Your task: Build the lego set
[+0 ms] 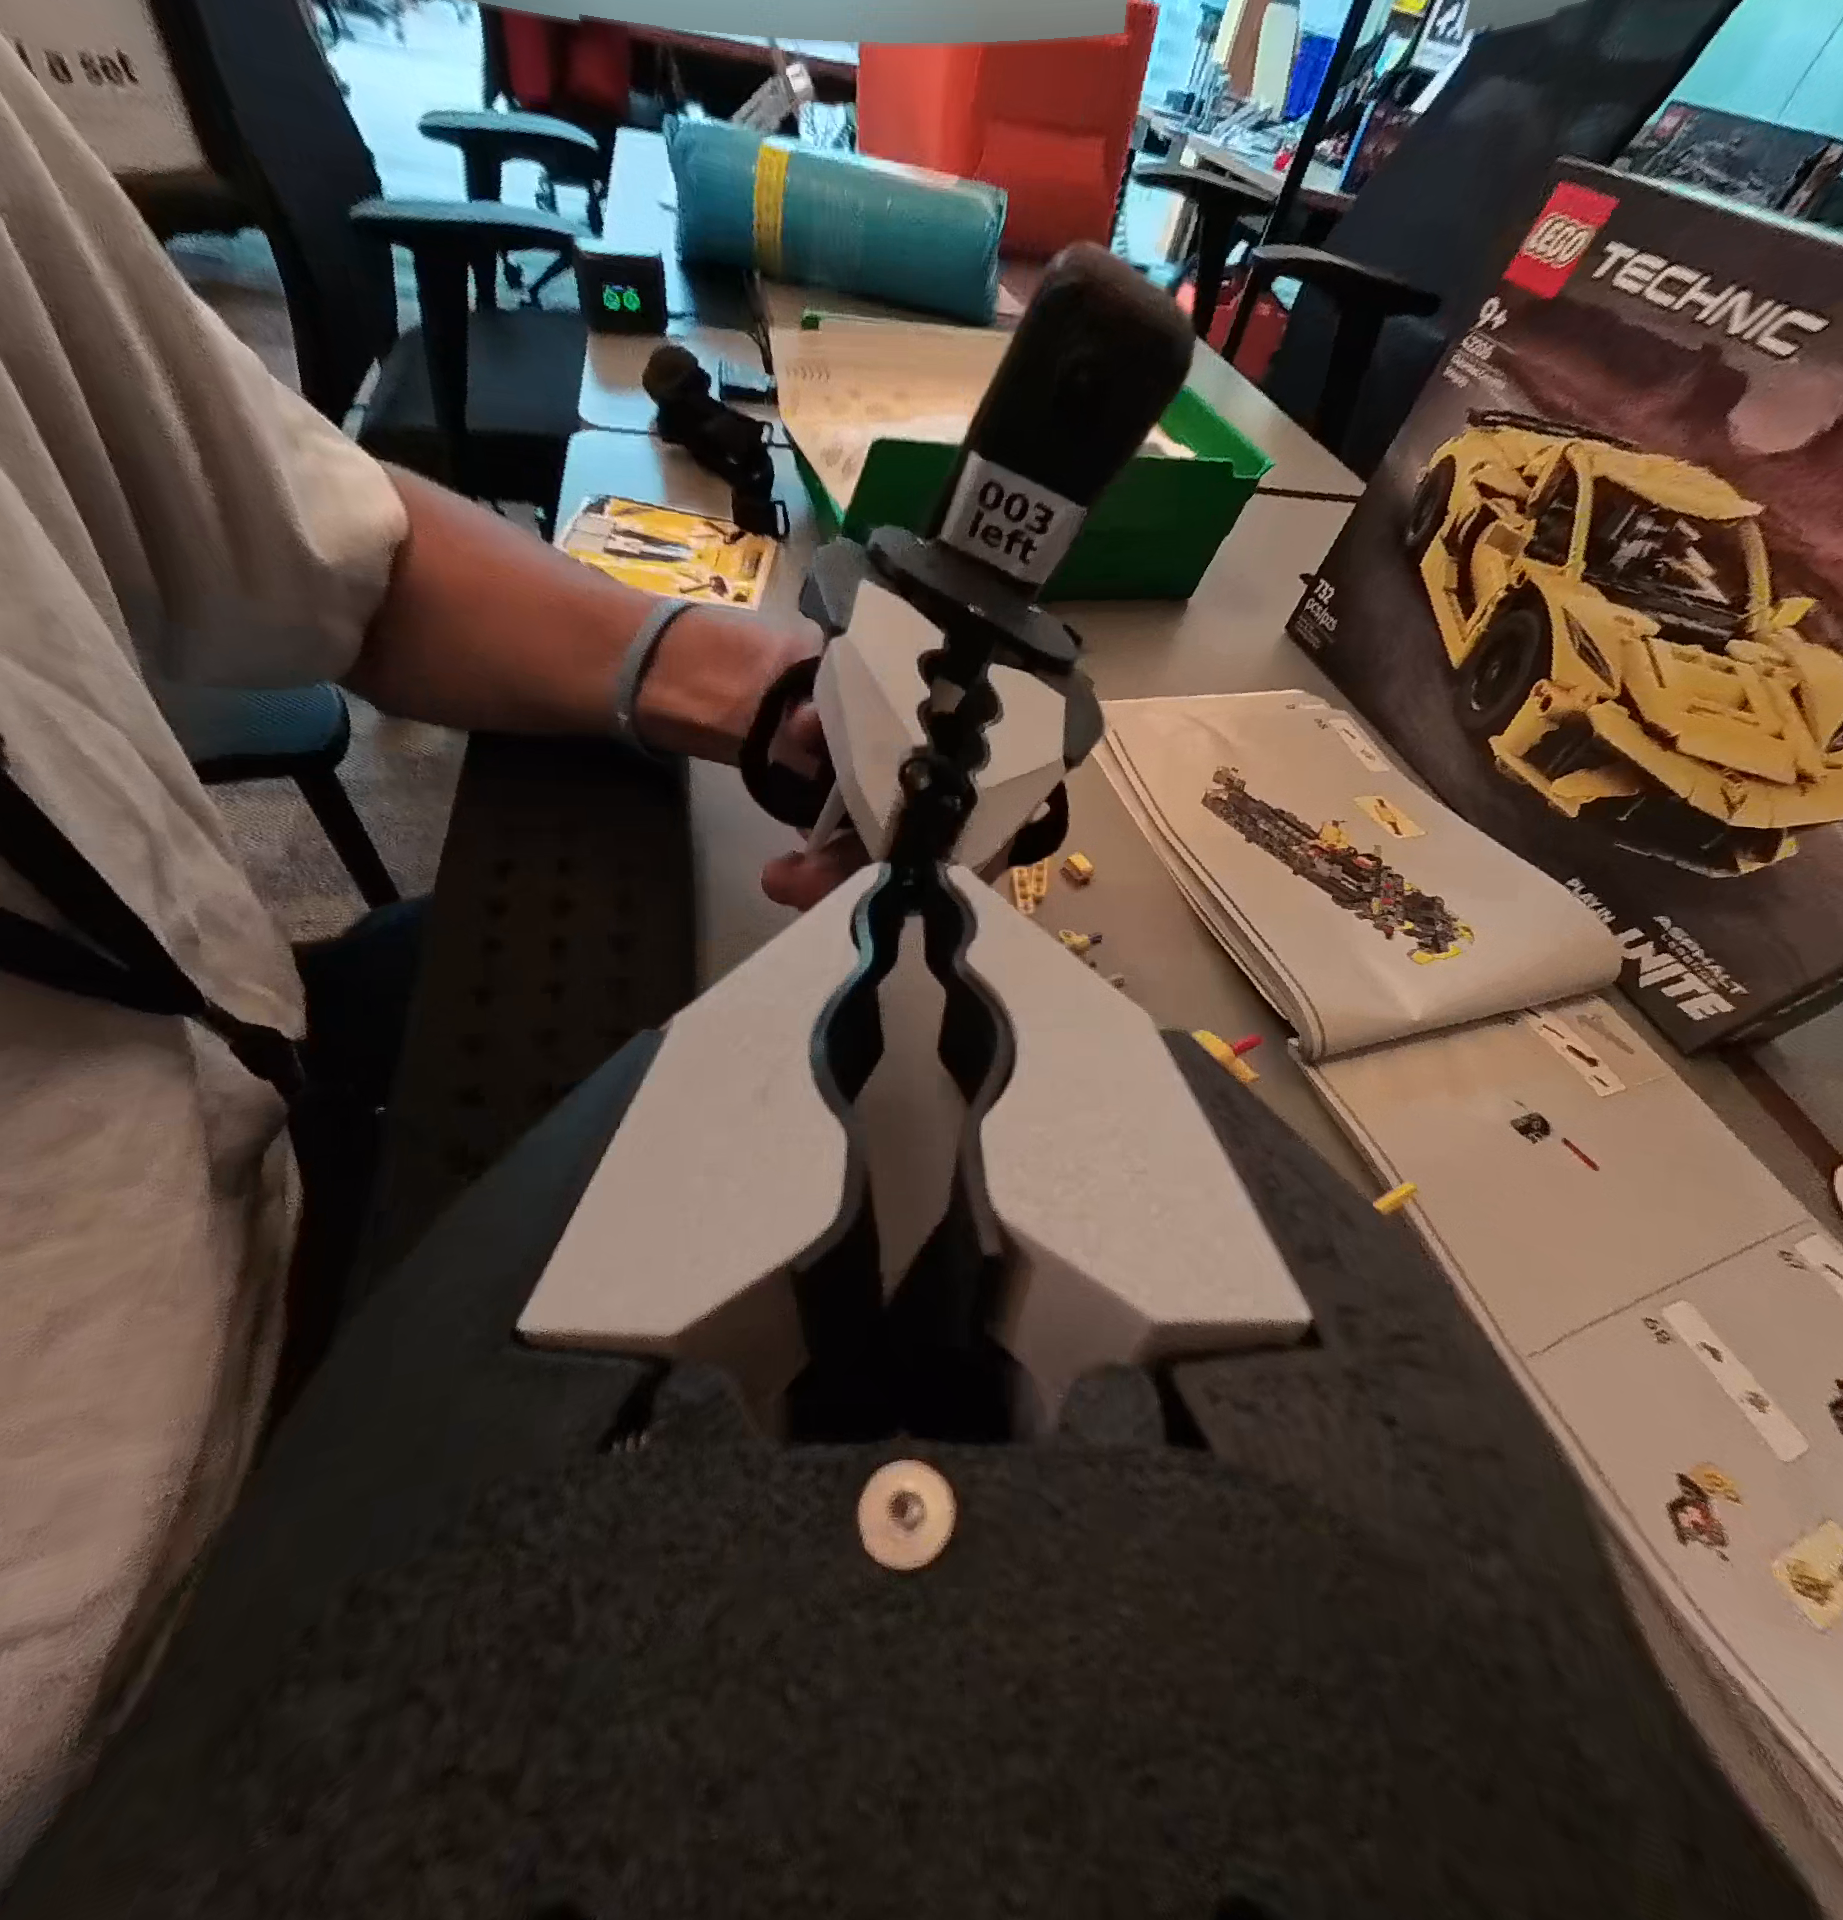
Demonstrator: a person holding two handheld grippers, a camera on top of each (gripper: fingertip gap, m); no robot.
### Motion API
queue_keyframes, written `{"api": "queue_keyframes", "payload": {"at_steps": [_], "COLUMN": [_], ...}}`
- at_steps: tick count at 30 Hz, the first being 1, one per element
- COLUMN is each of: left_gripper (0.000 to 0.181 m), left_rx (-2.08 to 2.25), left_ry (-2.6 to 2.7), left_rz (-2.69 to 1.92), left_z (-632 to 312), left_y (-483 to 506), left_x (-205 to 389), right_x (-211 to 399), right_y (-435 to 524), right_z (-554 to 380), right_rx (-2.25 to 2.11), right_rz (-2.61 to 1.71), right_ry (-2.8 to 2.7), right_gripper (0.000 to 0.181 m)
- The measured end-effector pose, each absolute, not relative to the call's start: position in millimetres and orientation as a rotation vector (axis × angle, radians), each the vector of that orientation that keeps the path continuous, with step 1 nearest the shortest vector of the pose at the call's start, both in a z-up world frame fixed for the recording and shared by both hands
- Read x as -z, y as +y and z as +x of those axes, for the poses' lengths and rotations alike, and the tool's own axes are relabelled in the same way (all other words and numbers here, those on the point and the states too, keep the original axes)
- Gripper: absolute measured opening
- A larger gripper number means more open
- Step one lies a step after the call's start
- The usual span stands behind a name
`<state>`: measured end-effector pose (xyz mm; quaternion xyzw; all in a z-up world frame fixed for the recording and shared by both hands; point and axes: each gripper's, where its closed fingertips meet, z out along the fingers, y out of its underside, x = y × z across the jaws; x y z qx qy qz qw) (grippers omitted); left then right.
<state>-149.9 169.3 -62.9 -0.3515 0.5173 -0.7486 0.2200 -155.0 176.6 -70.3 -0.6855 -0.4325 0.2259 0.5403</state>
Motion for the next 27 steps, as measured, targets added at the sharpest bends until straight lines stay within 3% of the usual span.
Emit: {"api": "queue_keyframes", "payload": {"at_steps": [7,13,18,27], "left_gripper": [0.007,0.007,0.007,0.007], "left_rx": [2.114,2.079,2.046,2.025], "left_ry": [1.323,1.268,1.332,1.361], "left_rz": [-0.976,-0.988,-0.978,-0.982], "left_z": [-146,-145,-145,-143], "left_y": [179,190,182,179], "left_x": [55,53,58,63], "right_x": [60,63,57,62], "right_y": [186,193,190,186], "right_z": [-150,-147,-147,-144], "right_rx": [-0.481,-0.392,-0.496,-0.551], "right_rz": [-1.598,-1.586,-1.564,-1.597], "right_ry": [-0.934,-0.875,-0.849,-0.874], "right_gripper": [0.005,0.016,0.004,0.004]}}
